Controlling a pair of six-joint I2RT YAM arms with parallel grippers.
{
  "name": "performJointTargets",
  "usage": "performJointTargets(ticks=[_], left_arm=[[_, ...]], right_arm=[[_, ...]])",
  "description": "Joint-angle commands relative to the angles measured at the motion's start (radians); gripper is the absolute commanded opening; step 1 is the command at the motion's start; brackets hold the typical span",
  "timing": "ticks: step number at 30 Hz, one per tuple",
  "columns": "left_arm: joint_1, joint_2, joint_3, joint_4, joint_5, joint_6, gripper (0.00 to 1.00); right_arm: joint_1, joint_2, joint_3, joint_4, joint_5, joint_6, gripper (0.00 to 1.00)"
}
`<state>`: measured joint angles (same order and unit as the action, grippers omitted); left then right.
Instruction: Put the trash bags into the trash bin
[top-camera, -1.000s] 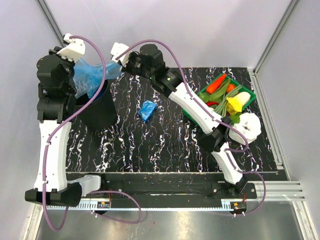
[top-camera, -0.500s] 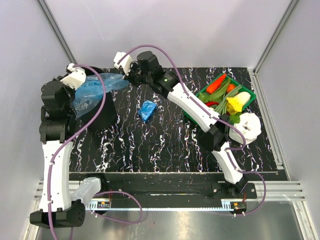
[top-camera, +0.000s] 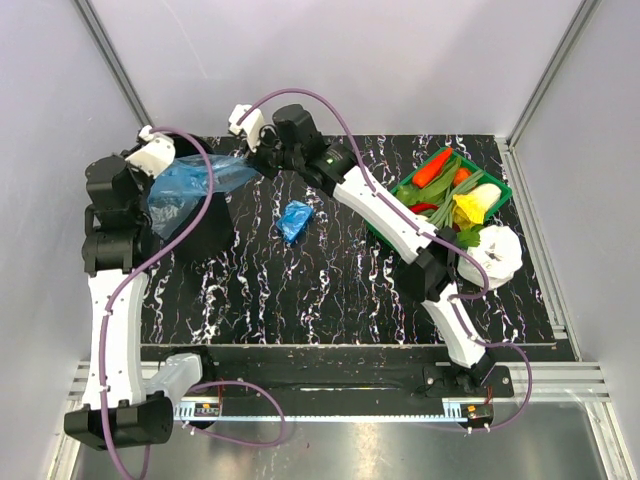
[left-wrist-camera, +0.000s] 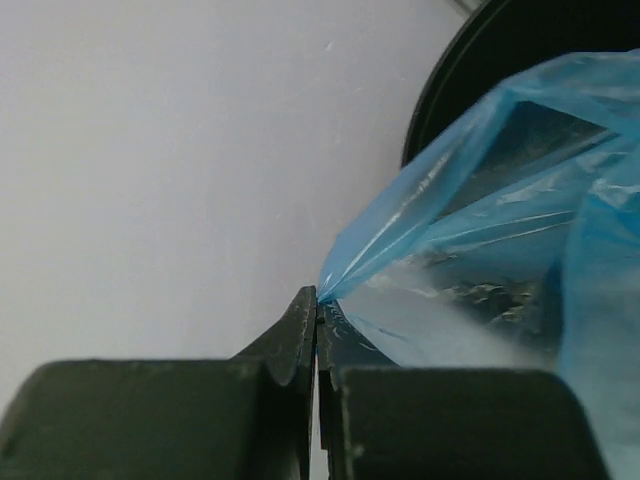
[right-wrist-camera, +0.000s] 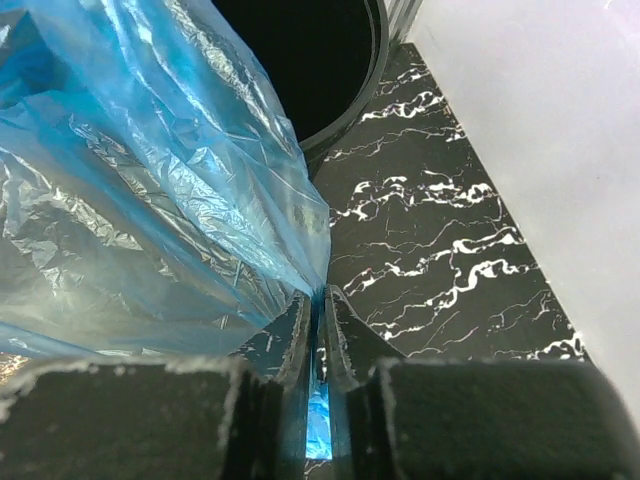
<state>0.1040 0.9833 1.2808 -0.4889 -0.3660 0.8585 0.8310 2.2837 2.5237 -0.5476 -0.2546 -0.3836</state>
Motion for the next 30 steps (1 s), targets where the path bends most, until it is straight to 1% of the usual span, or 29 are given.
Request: performJointTargets(ticks=[1, 4, 7, 10, 18, 21, 23, 28, 30], left_arm=[[0.005, 0.026, -0.009, -0.02, 0.128, -0.012, 0.0], [0.005, 0.026, -0.012, -0.08, 0.199, -0.021, 0.0], [0.005, 0.018, -0.015, -0.128, 0.22, -0.039, 0.0], [0.005, -0.006, -0.049, -0.132, 0.223, -0.033, 0.0], [0.005, -0.012, -0.087, -0.209, 0.193, 0.004, 0.09], [0.006, -0.009, -0.095, -0.212, 0.185, 0.013, 0.14], [0.008, 0.0, -0.09, -0.217, 0.184, 0.017, 0.2], [0.011, 0.031, -0.063, -0.237, 0.16, 0.039, 0.29], [0.013, 0.037, -0.048, -0.249, 0.174, 0.046, 0.39]], right_arm=[[-0.003, 0.034, 0.049, 0.021, -0.018, 0.041, 0.13], [-0.003, 0.025, 0.031, 0.026, -0.025, 0.051, 0.11], [-0.003, -0.003, -0.032, 0.06, -0.018, 0.054, 0.09], [-0.003, -0.016, -0.071, 0.074, -0.015, 0.037, 0.09], [-0.001, -0.039, -0.173, 0.1, 0.026, -0.021, 0.09], [-0.001, -0.044, -0.21, 0.121, 0.035, -0.031, 0.15], [-0.001, -0.035, -0.206, 0.121, 0.044, -0.034, 0.2], [-0.003, 0.003, -0.117, 0.097, 0.074, -0.041, 0.31], [-0.001, 0.02, -0.059, 0.078, 0.074, -0.043, 0.34]])
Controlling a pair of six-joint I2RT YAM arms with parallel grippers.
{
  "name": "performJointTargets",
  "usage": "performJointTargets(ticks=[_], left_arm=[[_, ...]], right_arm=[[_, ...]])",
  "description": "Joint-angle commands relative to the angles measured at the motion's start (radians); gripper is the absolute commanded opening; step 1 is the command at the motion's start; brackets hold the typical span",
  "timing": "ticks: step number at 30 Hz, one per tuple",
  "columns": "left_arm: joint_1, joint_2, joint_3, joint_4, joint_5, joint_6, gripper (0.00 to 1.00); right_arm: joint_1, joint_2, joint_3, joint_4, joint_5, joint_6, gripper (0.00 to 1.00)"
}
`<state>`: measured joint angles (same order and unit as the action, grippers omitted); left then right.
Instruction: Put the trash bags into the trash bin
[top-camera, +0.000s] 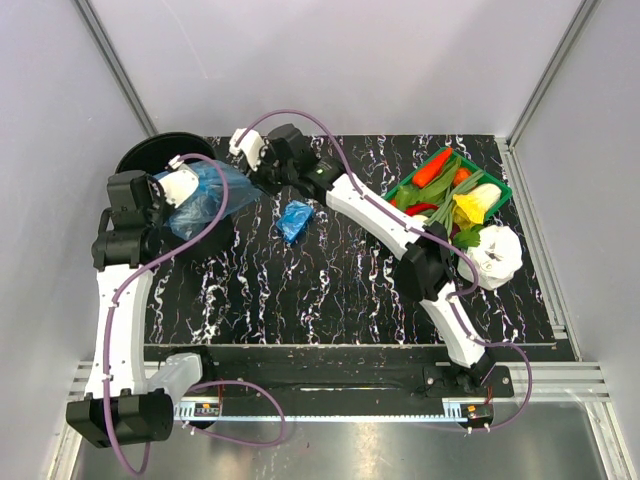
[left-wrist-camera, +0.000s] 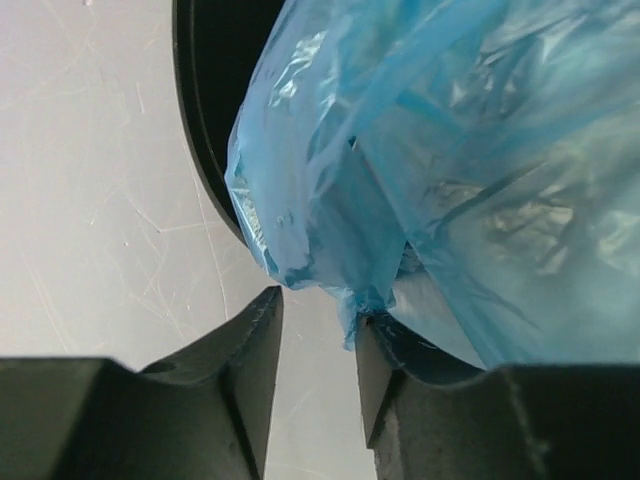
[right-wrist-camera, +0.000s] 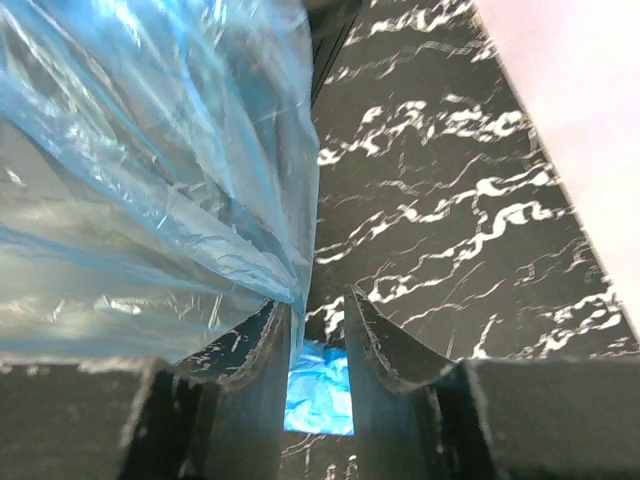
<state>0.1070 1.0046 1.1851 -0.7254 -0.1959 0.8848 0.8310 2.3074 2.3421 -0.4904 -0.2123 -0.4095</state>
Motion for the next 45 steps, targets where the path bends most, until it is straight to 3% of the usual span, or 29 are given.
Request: performJointTargets(ticks=[1, 6, 8, 12, 15, 18, 25, 38, 45], left_arm=[[0.01, 0.022, 0.059, -0.025, 0.009, 0.029, 0.42], [0.017, 0.058, 0.123, -0.052, -0.03, 0.078, 0.57], [0.023, 0.065, 0.166, -0.065, -0.024, 0.089, 0.67], [0.026, 0.081, 0.251, -0.094, -0.016, 0.097, 0.77], [0.031, 0.1, 0.335, -0.133, 0.025, 0.077, 0.87], [0.031, 0.12, 0.41, -0.206, 0.093, 0.056, 0.92], [0.031, 0.089, 0.424, -0.293, 0.251, 0.037, 0.96], [0.031, 0.022, 0.401, -0.396, 0.703, -0.03, 0.95], [0.03, 0.069, 0.372, -0.376, 0.737, -0.03, 0.92]], right_arm=[[-0.001, 0.007, 0.146, 0.016, 0.036, -0.017, 0.34], [-0.001, 0.043, 0.249, 0.012, 0.076, -0.043, 0.39], [-0.001, 0.044, 0.256, 0.01, 0.093, -0.058, 0.4], [-0.001, 0.047, 0.249, 0.012, 0.135, -0.092, 0.41], [-0.003, 0.052, 0.246, 0.01, 0.166, -0.112, 0.42], [-0.001, 0.052, 0.243, 0.01, 0.171, -0.123, 0.42], [-0.001, 0.04, 0.237, 0.012, 0.169, -0.137, 0.41], [-0.001, 0.044, 0.261, 0.01, 0.171, -0.143, 0.41], [-0.001, 0.066, 0.295, 0.012, 0.179, -0.144, 0.41]])
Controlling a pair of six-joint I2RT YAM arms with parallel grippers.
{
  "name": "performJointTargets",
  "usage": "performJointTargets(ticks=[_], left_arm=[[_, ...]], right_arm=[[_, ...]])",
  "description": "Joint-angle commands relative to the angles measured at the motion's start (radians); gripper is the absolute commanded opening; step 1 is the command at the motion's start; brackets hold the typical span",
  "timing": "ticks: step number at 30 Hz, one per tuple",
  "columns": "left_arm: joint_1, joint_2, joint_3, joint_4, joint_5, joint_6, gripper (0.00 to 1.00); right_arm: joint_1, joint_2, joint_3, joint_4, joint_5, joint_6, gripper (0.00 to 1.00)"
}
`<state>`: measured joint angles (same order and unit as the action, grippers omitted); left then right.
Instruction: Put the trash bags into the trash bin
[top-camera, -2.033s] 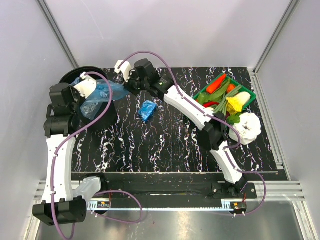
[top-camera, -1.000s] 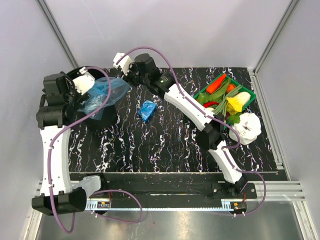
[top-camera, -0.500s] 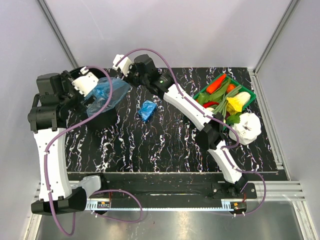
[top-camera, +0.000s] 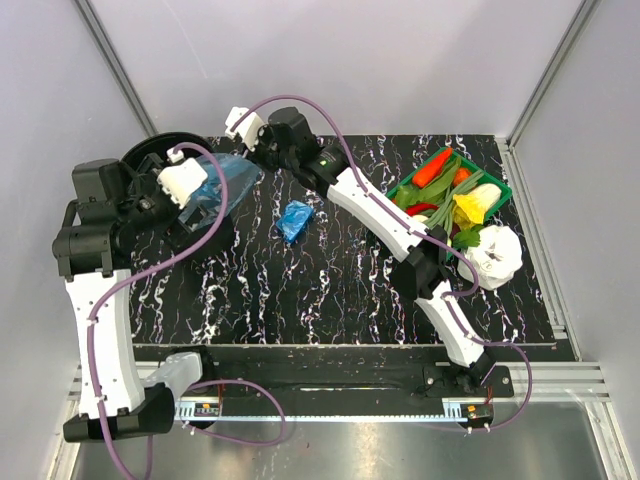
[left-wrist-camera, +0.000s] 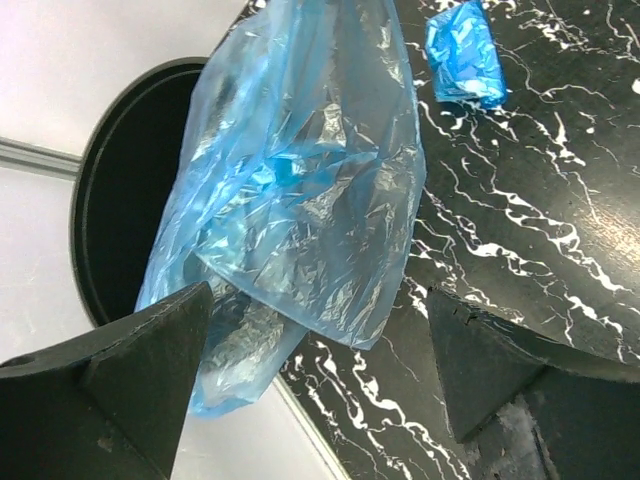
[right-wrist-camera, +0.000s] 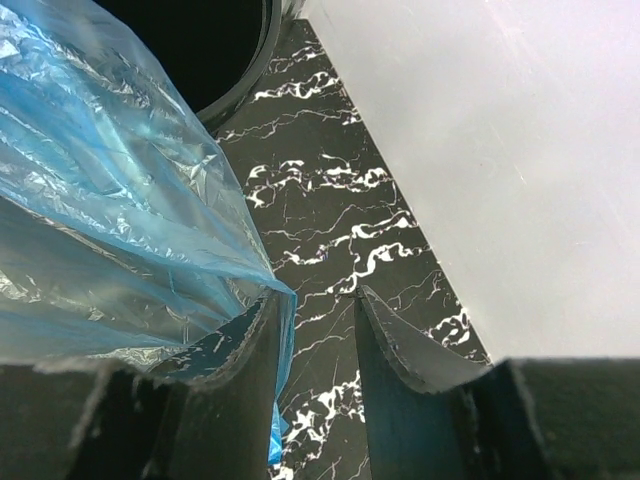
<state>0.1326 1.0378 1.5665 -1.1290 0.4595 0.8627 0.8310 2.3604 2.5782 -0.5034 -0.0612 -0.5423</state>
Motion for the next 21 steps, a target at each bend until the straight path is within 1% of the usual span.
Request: performJointTargets(ticks=[1, 7, 12, 18, 21], left_arm=[[0.002, 0.047, -0.008, 0.032, 0.088, -0.007, 0.92], [-0.005, 0.106, 0.006, 0.043, 0.114, -0.005, 0.9], [-0.017, 0.13, 0.007, 0.071, 0.107, -0.014, 0.9], [-0.04, 0.13, -0.029, 0.152, 0.024, -0.031, 0.91], [-0.065, 0.149, -0.028, 0.16, -0.018, -0.027, 0.92]], right_arm=[[-0.001, 0.013, 0.06, 0.023, 0.031, -0.013, 0.41], [-0.003, 0.017, 0.06, 0.023, 0.047, -0.024, 0.41], [-0.003, 0.025, 0.068, 0.023, 0.052, -0.027, 0.41], [-0.003, 0.034, 0.076, 0.023, 0.054, -0.031, 0.41], [-0.003, 0.036, 0.085, 0.025, 0.057, -0.035, 0.42]])
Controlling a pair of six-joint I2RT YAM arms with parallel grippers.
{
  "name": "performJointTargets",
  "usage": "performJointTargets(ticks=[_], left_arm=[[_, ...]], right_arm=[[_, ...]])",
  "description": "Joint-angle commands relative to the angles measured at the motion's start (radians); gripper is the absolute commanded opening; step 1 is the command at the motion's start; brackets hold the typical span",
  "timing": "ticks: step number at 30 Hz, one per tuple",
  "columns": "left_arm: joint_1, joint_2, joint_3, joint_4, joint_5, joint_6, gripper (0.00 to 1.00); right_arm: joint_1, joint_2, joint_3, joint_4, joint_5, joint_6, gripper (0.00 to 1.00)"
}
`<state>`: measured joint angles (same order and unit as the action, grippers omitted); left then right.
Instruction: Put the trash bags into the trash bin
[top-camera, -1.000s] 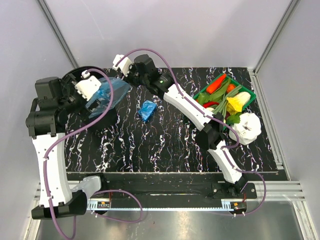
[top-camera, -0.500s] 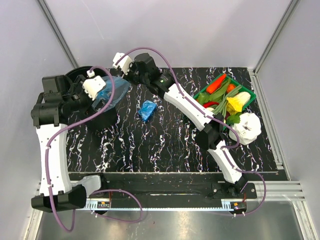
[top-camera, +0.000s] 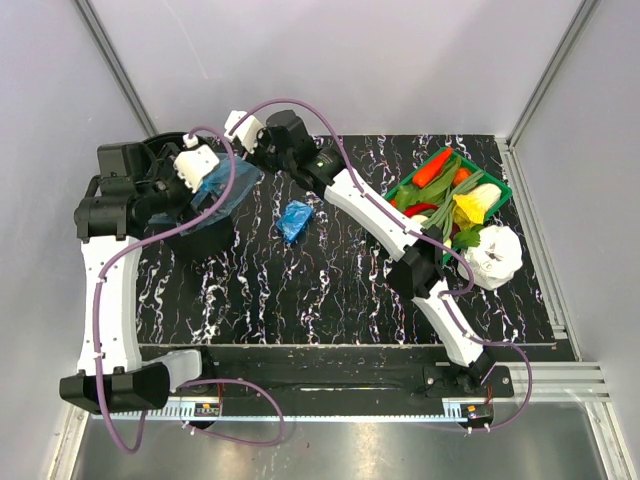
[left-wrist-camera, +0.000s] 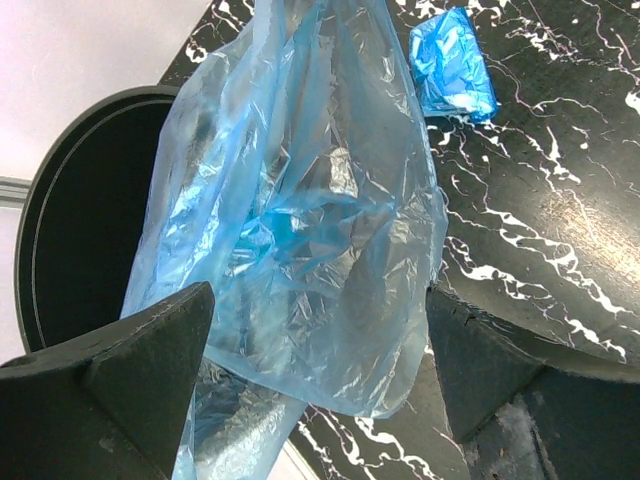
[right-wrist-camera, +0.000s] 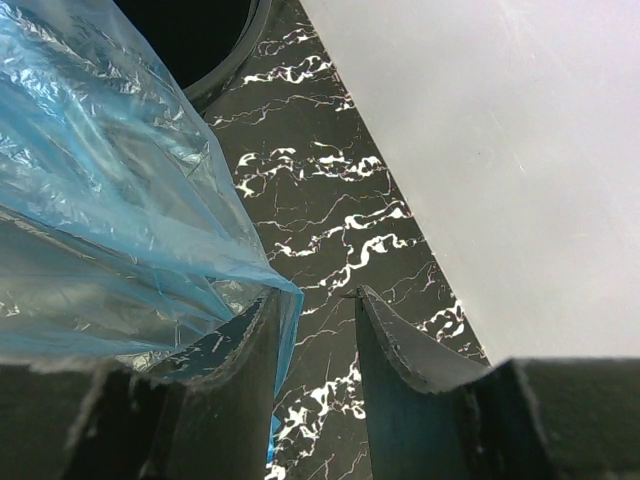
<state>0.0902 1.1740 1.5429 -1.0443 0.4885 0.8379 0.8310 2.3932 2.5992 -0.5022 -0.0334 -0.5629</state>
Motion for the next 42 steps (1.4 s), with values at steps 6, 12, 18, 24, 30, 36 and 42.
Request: performJointTargets(ticks=[6, 12, 18, 24, 30, 36, 42], left_arm=[[-0.053, 0.004, -0.017, 0.151, -0.119, -0.026, 0.93], [-0.063, 0.021, -0.049, 0.346, -0.335, -0.108, 0.93], [-0.064, 0.079, -0.053, 0.447, -0.485, -0.114, 0.93], [-0.066, 0.124, -0.086, 0.543, -0.64, -0.108, 0.93], [-0.066, 0.133, -0.089, 0.583, -0.693, -0.115, 0.93], [-0.067, 0.108, 0.006, 0.469, -0.608, -0.157, 0.95], [-0.066, 0.062, 0.14, 0.314, -0.444, -0.214, 0.97]], right_arm=[[-0.003, 0.007, 0.064, 0.025, 0.027, -0.015, 0.42], [-0.003, 0.011, 0.061, 0.024, 0.027, -0.009, 0.42], [-0.004, 0.0, 0.058, 0.024, 0.02, 0.014, 0.43], [-0.003, -0.011, 0.045, 0.024, -0.036, 0.037, 0.54], [-0.003, 0.038, 0.104, 0.031, -0.036, 0.018, 0.65], [-0.004, 0.044, 0.099, 0.048, -0.005, 0.003, 0.66], [-0.004, 0.027, 0.075, 0.05, -0.007, 0.006, 0.66]])
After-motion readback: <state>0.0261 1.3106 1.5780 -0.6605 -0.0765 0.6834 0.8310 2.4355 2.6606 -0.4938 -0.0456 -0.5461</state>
